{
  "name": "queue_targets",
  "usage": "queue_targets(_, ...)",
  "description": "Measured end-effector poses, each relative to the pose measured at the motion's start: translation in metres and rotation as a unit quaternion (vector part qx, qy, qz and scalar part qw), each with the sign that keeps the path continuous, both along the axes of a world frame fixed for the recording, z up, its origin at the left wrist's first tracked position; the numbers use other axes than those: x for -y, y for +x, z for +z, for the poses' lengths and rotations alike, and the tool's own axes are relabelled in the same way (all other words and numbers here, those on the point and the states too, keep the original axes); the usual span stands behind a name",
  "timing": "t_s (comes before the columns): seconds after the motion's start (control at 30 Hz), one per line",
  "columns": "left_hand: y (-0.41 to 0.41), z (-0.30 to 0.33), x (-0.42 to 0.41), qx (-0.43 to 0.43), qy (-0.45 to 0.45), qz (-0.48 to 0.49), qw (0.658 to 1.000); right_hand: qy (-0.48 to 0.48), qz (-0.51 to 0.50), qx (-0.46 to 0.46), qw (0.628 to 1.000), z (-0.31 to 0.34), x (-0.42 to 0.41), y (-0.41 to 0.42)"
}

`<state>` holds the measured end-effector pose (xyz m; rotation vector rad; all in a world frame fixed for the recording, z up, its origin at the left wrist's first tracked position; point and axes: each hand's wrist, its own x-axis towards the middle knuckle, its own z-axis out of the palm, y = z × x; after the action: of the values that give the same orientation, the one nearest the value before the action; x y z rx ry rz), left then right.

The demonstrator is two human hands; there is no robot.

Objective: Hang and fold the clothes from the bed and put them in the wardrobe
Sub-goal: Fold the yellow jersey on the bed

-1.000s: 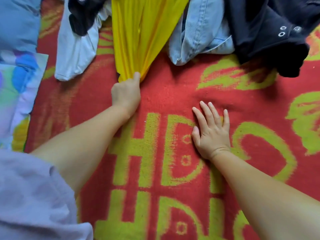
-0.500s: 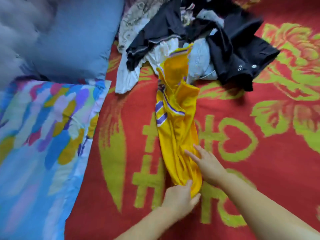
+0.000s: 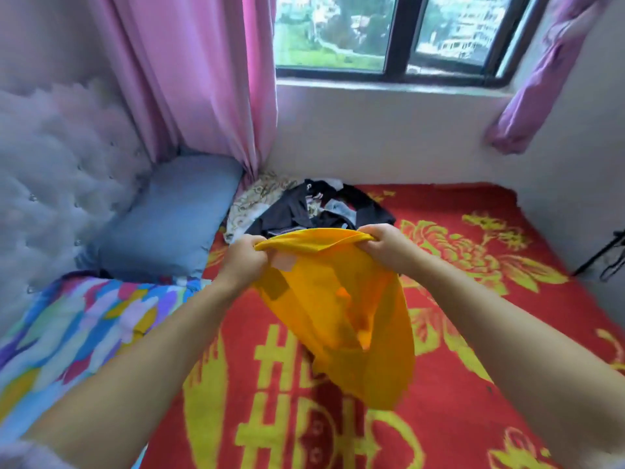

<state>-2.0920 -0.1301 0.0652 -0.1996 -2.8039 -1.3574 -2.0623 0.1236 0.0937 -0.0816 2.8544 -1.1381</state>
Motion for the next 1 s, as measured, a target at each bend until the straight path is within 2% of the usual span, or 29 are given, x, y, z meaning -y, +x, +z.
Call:
queue_targets(0.07, -0.002, 0.035, 0.002, 0.011, 0.182, 0.009, 0.983, -0.038, -0.015, -0.03, 0.999, 0.043, -0.002, 0.003)
queue_targets(0.13, -0.003, 0.062, 0.001, 0.016, 0.284, -0.027, 0.958, -0.05, -0.018, -0.064, 0.997, 0.08, -0.001, 0.005)
queue_targets(0.2, -0.004, 0.085, 0.002, -0.023, 0.266, -0.054, 0.962, -0.051, -0.022, -0.095, 0.994, 0.113, -0.002, 0.005)
queue_targets(0.3, -0.01, 0.105, 0.01, -0.107, 0.135, -0.053, 0.984, -0.043, -0.05, -0.168, 0.984, 0.154, -0.01, 0.007)
queue_targets(0.4, -0.019, 0.104, 0.023, -0.107, 0.037, -0.025, 0.993, -0.055, -0.079, -0.225, 0.97, 0.181, -0.022, 0.008)
queue_targets(0.5, -0.023, 0.094, 0.043, -0.068, -0.02, 0.034, 0.997, -0.128, -0.146, -0.261, 0.946, 0.202, -0.039, 0.011)
queue_targets(0.6, -0.026, 0.095, 0.052, -0.011, 0.024, 0.081, 0.996, -0.137, -0.227, -0.289, 0.92, 0.21, -0.063, 0.019)
queue_targets(0.67, -0.024, 0.114, 0.042, -0.007, 0.086, 0.057, 0.995, -0.119, -0.221, -0.229, 0.941, 0.207, -0.072, 0.024)
queue_targets(0.77, -0.005, 0.16, 0.001, -0.038, 0.186, -0.019, 0.982, -0.059, -0.074, -0.071, 0.993, 0.192, -0.05, 0.029)
queue_targets(0.83, 0.016, 0.185, -0.035, -0.034, 0.23, -0.092, 0.968, 0.004, 0.037, 0.004, 0.999, 0.176, -0.008, 0.031)
queue_targets(0.9, 0.033, 0.203, -0.061, -0.045, 0.246, -0.128, 0.96, -0.008, 0.103, -0.019, 0.994, 0.16, 0.033, 0.03)
queue_targets(1.0, 0.036, 0.211, -0.057, -0.069, 0.311, -0.161, 0.934, -0.088, -0.002, -0.162, 0.983, 0.168, 0.054, 0.026)
